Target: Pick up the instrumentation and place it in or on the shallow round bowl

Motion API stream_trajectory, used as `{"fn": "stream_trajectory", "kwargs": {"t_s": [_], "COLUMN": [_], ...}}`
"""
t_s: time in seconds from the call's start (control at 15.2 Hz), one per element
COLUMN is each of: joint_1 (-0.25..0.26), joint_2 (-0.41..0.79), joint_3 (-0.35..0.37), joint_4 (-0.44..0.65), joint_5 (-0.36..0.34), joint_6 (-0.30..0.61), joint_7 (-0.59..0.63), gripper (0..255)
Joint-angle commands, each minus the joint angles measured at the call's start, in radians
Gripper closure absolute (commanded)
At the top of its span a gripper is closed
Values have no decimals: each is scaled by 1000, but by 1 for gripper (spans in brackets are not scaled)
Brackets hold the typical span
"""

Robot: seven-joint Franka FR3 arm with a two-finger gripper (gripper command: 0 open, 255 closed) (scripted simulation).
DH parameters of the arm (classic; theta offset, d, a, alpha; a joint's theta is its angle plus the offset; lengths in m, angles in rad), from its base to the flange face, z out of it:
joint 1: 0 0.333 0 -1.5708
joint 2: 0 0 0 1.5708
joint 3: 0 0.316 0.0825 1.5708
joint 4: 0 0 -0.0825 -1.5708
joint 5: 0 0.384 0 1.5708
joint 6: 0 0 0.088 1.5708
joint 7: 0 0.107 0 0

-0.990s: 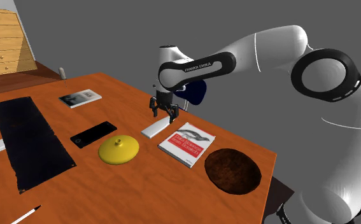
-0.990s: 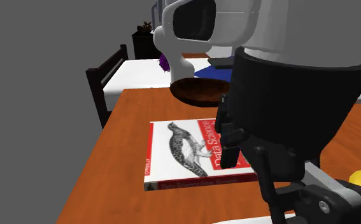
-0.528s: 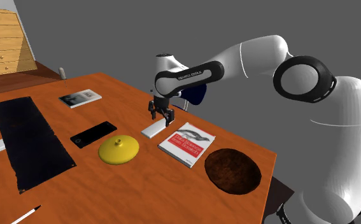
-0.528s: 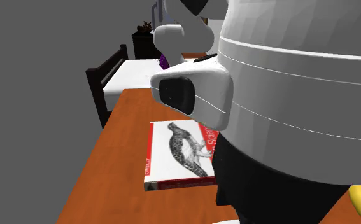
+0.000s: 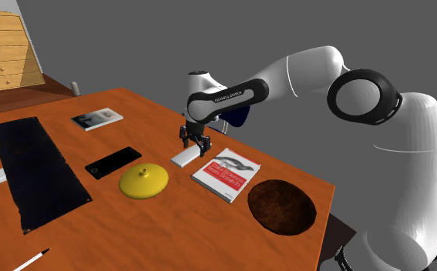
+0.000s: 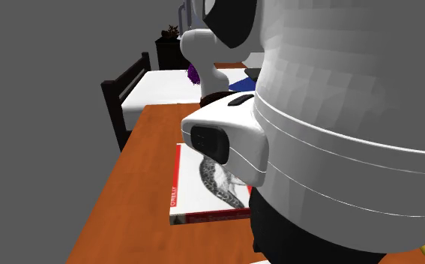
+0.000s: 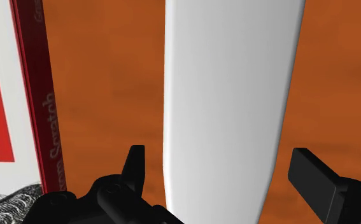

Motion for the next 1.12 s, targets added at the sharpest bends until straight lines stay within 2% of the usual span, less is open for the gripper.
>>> {"fn": "stream_trajectory", "kwargs": {"t_s": [0.0, 0.13, 0.2, 0.79, 1.06], "joint_1": [0, 0, 0, 0, -2], "joint_2": [0, 0, 0, 0, -22], "joint_3": [0, 0, 0, 0, 5], "joint_4": [0, 0, 0, 0, 22], "joint_5": [0, 0, 0, 0, 9], "joint_6": [0, 0, 0, 0, -43], "joint_7": [0, 0, 0, 0, -5], "gripper": [0, 0, 255, 255, 255]}}
